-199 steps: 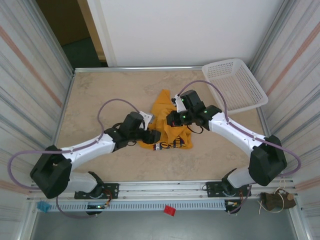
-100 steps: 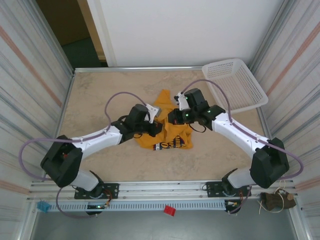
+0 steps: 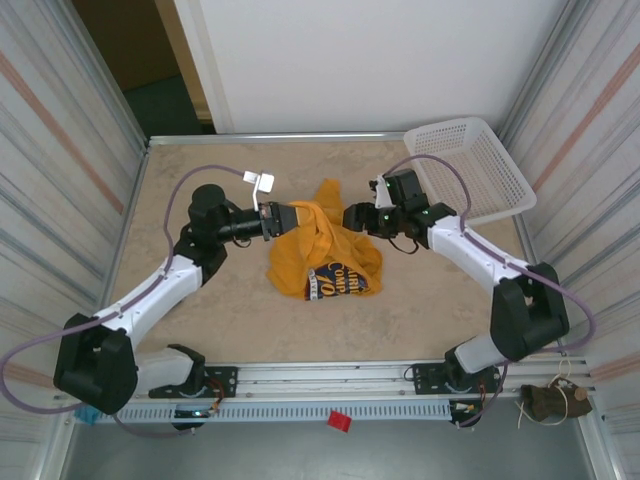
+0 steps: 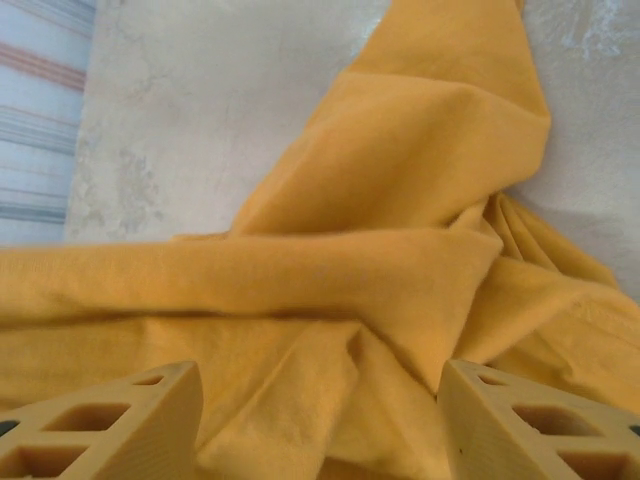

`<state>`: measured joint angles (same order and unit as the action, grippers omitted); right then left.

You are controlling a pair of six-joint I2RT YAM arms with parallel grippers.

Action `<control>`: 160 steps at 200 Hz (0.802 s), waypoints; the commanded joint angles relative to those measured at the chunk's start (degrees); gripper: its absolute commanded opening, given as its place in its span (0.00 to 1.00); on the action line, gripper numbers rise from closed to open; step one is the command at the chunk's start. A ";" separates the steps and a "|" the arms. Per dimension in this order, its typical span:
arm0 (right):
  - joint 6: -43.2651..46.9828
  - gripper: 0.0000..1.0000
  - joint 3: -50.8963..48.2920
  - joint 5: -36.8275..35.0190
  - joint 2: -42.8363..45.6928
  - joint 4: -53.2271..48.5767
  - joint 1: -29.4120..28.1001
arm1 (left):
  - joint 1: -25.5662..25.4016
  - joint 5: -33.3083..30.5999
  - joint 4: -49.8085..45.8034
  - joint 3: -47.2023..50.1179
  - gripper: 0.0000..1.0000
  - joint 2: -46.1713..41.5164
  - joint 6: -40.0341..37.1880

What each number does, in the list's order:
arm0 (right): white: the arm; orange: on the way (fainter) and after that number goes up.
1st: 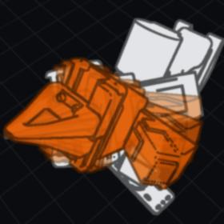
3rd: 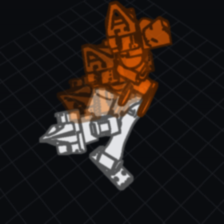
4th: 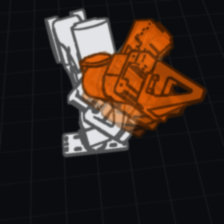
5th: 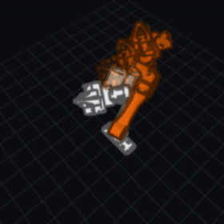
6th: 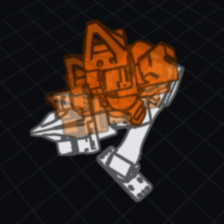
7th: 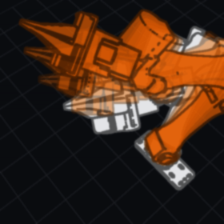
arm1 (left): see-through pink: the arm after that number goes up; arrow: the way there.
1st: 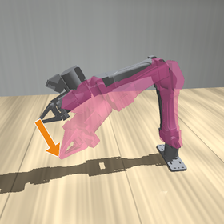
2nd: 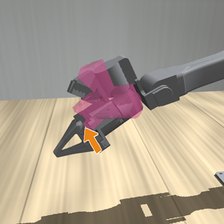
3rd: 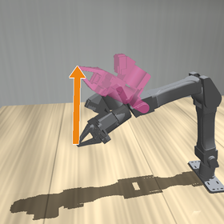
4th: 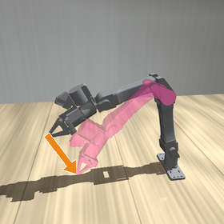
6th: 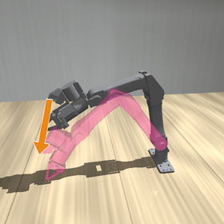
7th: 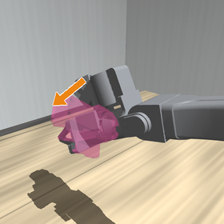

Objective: Fold the inside-out t-shirt

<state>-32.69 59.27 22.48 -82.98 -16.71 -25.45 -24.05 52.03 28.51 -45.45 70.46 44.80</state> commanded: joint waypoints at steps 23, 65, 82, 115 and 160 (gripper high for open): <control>4.27 0.67 -10.74 -0.20 12.31 -2.48 0.98 | 0.30 -4.59 1.05 -6.90 0.00 -1.42 5.16; 6.54 0.80 -19.16 5.44 16.36 5.18 -2.07 | 0.41 -9.14 -4.63 -15.86 0.00 -1.79 7.09; 6.25 0.81 -18.06 2.29 12.46 8.88 -3.49 | 0.41 -9.40 -4.28 -19.98 0.00 -0.70 10.13; 6.72 0.79 -11.78 0.48 3.18 15.01 -3.59 | -0.93 -10.95 -3.38 -28.91 0.00 0.48 14.35; 9.10 0.00 -4.42 5.60 -0.45 12.49 -4.04 | -2.91 -15.07 -10.17 -45.10 0.00 2.14 12.87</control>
<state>-25.93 51.88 25.69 -85.08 -4.43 -29.26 -26.68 40.60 19.00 -82.43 73.08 57.30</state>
